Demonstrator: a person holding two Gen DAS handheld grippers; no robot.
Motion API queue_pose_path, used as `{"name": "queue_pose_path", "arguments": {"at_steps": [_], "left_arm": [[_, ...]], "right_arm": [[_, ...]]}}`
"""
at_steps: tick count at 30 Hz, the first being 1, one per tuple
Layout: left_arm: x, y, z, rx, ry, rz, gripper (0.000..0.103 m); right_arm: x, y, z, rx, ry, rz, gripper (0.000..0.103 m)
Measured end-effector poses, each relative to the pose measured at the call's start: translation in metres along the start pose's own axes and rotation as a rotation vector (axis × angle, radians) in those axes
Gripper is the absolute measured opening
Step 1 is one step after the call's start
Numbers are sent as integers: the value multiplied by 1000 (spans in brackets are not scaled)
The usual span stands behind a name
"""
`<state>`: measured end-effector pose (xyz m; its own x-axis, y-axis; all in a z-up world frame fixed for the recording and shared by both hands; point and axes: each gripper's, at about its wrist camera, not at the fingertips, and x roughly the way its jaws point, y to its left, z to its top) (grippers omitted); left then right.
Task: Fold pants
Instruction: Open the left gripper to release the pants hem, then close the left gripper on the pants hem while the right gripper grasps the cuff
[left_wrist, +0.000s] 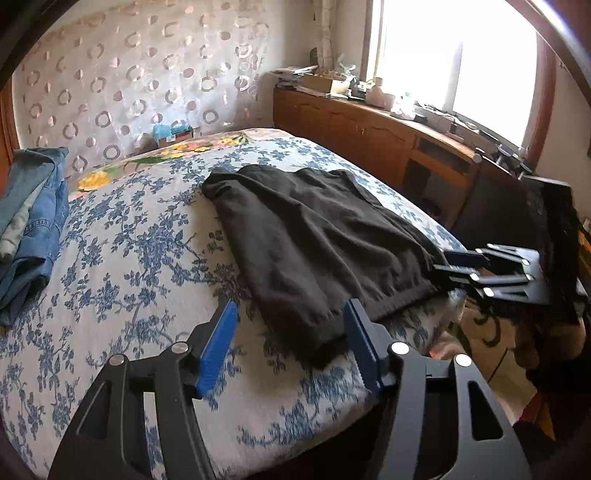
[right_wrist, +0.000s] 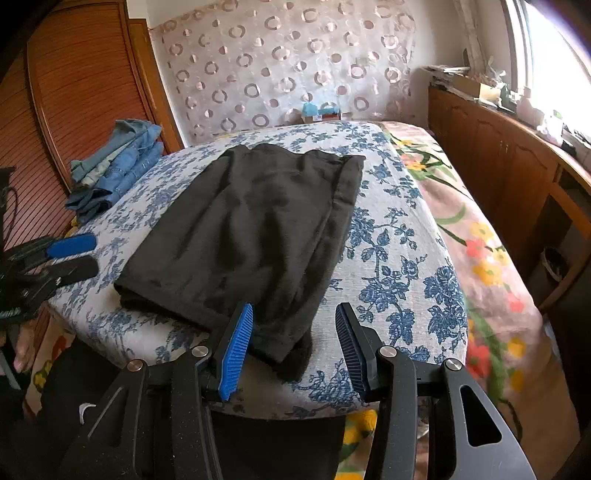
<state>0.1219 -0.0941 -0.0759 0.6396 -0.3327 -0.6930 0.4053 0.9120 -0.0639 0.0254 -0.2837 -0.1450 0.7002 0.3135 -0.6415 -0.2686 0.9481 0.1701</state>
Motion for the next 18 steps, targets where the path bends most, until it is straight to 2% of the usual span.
{"name": "queue_pose_path", "arguments": {"at_steps": [6, 12, 18], "left_arm": [[22, 1, 7, -22, 30, 3, 61], [38, 0, -3, -22, 88, 5, 61], [45, 1, -11, -34, 113, 5, 61]], "right_arm": [[-1, 3, -2, -8, -5, 7, 49], [6, -1, -2, 6, 5, -2, 49], [9, 2, -1, -1, 12, -19, 49]]}}
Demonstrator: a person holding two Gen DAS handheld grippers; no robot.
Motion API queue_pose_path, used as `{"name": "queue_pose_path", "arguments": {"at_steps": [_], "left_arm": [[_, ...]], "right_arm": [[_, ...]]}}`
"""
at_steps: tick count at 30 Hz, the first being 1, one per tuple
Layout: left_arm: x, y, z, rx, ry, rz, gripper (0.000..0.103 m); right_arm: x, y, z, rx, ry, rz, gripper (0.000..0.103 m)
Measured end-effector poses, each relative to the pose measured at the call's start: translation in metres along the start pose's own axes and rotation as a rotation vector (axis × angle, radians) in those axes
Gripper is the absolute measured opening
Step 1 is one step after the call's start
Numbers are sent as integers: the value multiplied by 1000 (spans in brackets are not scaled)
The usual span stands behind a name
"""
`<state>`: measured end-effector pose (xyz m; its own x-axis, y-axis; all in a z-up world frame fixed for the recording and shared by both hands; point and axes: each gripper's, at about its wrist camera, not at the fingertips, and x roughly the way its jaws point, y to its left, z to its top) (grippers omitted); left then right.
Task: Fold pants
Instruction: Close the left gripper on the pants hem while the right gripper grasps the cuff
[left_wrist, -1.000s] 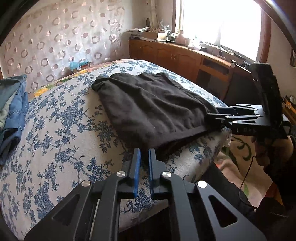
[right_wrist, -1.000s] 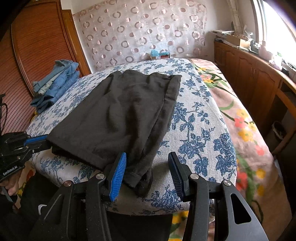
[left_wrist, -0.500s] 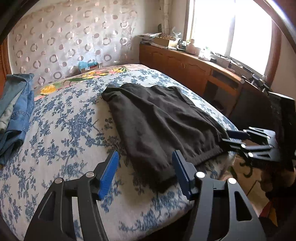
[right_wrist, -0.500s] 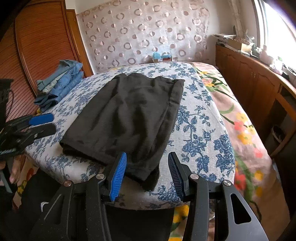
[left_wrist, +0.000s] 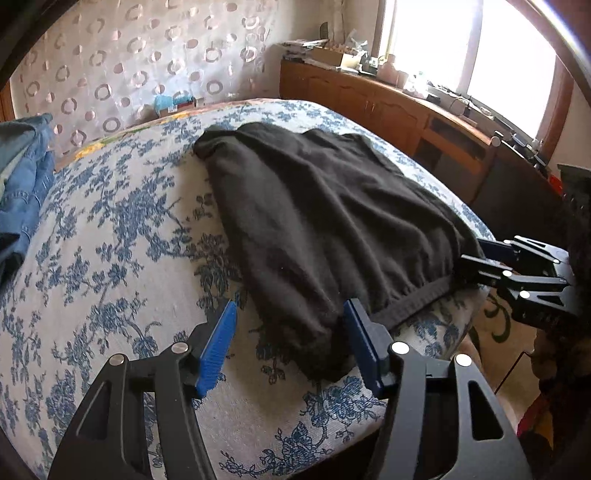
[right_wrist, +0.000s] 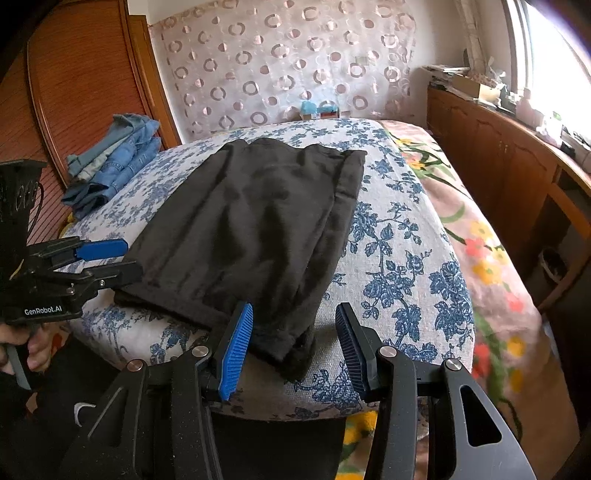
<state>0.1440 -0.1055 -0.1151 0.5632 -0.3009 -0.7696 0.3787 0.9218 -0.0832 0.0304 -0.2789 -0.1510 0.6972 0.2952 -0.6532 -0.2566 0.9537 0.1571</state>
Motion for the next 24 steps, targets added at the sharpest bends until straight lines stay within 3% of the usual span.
{"name": "queue_pose_path", "arguments": {"at_steps": [7, 13, 16, 24], "left_arm": [[2, 1, -6, 7, -17, 1, 61], [2, 0, -7, 12, -30, 6, 61], [1, 0, -8, 8, -32, 8, 61], [-2, -2, -10, -2, -32, -7, 61]], "right_arm": [[4, 6, 1, -10, 7, -1, 48], [7, 5, 1, 6, 1, 47, 30], [8, 3, 0, 5, -3, 52, 25], [8, 3, -4, 3, -14, 55, 25]]}}
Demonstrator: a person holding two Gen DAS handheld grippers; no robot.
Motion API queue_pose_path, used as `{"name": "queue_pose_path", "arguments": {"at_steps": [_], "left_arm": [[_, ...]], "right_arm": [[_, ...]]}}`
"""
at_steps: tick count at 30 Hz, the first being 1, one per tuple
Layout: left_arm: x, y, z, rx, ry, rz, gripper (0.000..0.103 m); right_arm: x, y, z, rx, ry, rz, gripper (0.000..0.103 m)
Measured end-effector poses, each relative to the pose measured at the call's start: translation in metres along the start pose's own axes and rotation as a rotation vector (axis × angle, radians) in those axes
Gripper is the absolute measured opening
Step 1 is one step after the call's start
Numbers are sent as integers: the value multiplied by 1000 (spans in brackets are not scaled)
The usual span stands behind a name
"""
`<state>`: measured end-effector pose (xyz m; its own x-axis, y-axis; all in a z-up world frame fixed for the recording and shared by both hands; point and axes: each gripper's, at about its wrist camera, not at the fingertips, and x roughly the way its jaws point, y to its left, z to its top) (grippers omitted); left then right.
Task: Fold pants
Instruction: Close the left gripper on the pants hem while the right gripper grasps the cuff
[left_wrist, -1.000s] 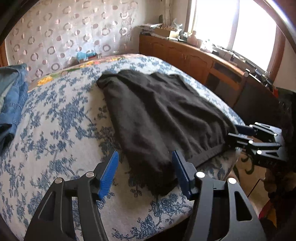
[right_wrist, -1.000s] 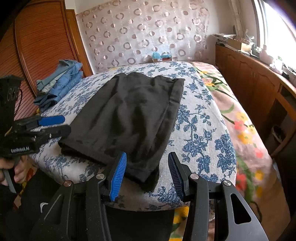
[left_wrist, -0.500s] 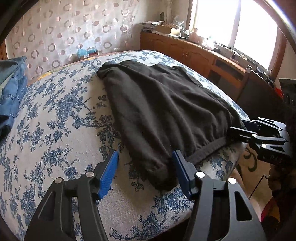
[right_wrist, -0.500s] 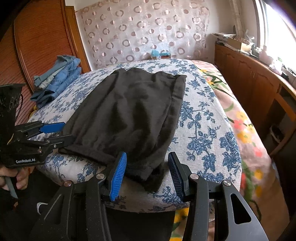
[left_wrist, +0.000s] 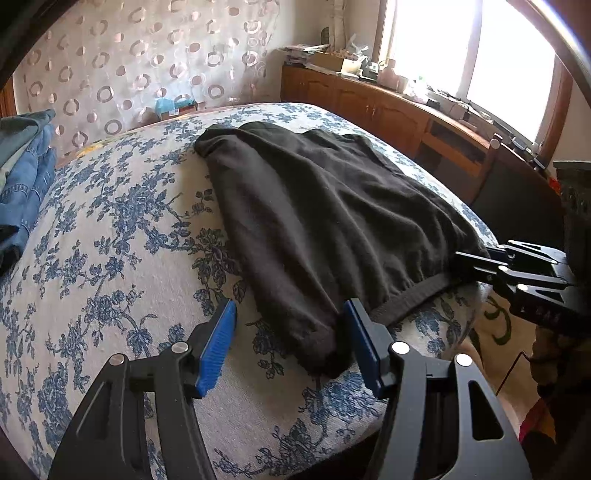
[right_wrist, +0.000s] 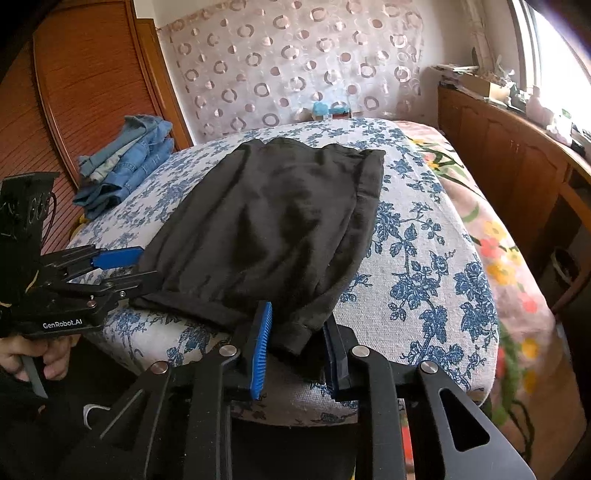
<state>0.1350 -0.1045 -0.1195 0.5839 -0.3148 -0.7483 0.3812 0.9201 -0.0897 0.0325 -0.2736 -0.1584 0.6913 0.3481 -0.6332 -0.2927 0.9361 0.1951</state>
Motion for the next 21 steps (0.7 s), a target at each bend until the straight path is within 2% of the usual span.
{"name": "queue_pose_path", "arguments": {"at_steps": [5, 7, 10, 12, 13, 14, 17, 21], "left_arm": [[-4, 1, -5, -17, -2, -47, 61], [-5, 0, -6, -15, -6, -54, 58], [-4, 0, -4, -34, -9, -86, 49], [-2, 3, -3, -57, -7, -108, 31], [-2, 5, -3, -67, -5, -118, 27], [-1, 6, -3, -75, -2, -132, 19], [-5, 7, -2, -79, -7, -154, 12], [-28, 6, 5, -66, -70, -160, 10]], "right_arm": [[0, 1, -1, -2, 0, -1, 25], [-1, 0, -1, -5, 0, 5, 25], [0, 0, 0, -8, 1, 16, 22], [0, 0, 0, -5, 3, 31, 18], [0, 0, 1, -6, 3, 33, 15], [0, 1, 1, -10, 2, 31, 14], [-1, 4, 3, -21, -5, 38, 10], [-9, 5, 12, -25, -33, 58, 9]]}}
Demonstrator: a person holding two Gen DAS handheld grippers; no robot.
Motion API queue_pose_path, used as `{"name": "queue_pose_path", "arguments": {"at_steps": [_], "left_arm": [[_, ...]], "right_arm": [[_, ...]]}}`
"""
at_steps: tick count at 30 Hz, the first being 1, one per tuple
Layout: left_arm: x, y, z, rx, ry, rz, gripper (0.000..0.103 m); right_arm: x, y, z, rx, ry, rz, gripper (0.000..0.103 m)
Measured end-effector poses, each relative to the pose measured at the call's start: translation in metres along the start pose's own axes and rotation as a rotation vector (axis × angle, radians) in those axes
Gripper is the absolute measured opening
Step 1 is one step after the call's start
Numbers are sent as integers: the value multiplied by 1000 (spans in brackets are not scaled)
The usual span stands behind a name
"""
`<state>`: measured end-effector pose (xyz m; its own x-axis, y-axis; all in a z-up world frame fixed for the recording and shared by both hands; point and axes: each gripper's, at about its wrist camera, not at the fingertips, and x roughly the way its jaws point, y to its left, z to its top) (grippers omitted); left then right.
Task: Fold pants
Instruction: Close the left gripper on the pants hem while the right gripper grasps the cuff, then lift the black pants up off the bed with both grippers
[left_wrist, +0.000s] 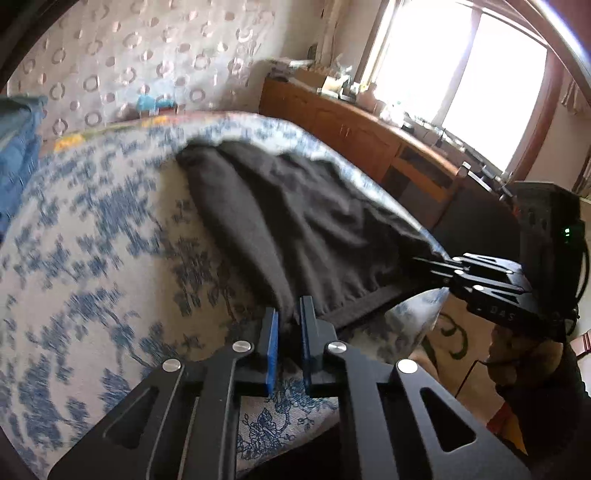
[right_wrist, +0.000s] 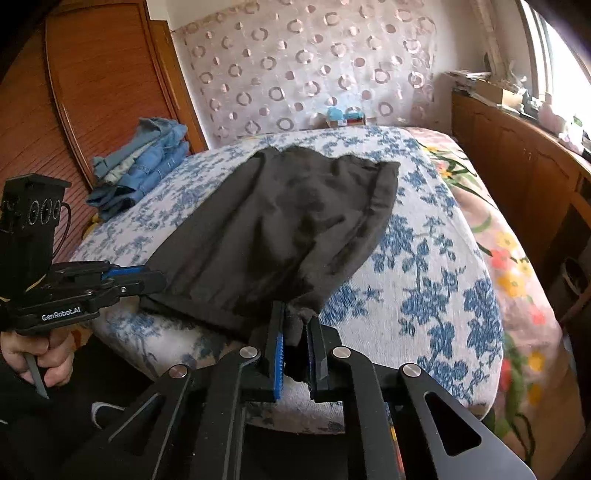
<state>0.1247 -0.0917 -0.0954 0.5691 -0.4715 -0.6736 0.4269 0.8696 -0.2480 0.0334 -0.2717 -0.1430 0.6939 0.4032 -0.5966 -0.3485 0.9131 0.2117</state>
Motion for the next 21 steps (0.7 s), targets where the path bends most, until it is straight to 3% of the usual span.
{"name": "queue_pose_path", "arguments": {"at_steps": [12, 21], "left_arm": [[-107, -11, 44, 51, -252, 28, 9], [-156, -6, 73, 75, -375, 65, 8]], "right_arm": [[-64, 34, 50, -98, -176, 80, 9], [-105, 61, 85, -185, -284, 122, 9]]}}
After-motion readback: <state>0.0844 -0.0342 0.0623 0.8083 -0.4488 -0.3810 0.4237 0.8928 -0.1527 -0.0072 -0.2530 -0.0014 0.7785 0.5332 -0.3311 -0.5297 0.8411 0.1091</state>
